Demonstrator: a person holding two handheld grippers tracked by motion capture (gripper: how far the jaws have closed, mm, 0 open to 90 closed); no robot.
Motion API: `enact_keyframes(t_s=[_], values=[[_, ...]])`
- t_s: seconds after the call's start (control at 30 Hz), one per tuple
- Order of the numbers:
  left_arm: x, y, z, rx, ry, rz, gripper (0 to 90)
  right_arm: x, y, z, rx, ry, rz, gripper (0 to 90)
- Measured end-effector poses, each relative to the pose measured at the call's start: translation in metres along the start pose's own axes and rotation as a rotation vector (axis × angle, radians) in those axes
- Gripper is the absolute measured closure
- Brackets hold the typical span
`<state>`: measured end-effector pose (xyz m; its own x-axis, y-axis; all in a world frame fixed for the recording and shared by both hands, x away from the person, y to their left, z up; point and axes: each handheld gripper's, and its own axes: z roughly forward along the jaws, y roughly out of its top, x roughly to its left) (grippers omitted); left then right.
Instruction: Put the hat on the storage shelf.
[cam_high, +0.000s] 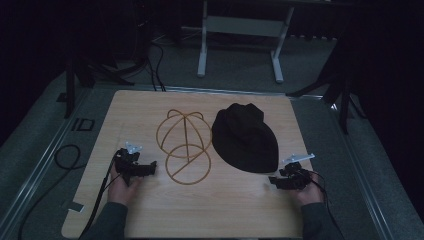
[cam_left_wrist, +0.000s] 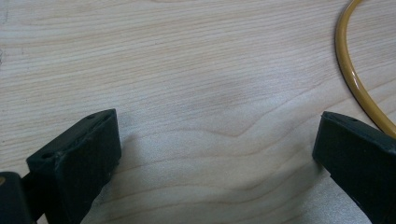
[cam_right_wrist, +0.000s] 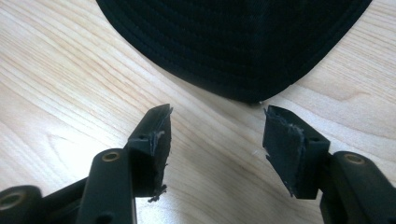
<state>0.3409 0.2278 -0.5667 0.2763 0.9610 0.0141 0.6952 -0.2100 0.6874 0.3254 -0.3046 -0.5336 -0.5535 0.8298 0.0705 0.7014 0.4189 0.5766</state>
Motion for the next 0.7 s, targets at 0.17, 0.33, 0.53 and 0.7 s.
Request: enact_keyframes(t_s=[0.17, 0.33, 0.53, 0.7], values=[[0.0, 0.0, 0.0, -0.001, 0.0, -0.001, 1.2, -0.001, 0.008, -0.008, 0.007, 0.006, -0.025, 42.1], [0.0, 0.0, 0.0, -0.001, 0.0, -0.002, 1.2, 0.001, 0.013, -0.014, 0.002, 0.017, -0.046, 44.6], [0.0, 0.0, 0.0, -0.002, 0.0, -0.002, 1.2, 0.001, 0.021, -0.021, 0.005, 0.011, -0.059, 46.6], [0.0, 0.0, 0.0, 0.0, -0.001, -0.001, 1.2, 0.004, 0.033, -0.028, 0.017, 0.015, -0.097, 50.9]])
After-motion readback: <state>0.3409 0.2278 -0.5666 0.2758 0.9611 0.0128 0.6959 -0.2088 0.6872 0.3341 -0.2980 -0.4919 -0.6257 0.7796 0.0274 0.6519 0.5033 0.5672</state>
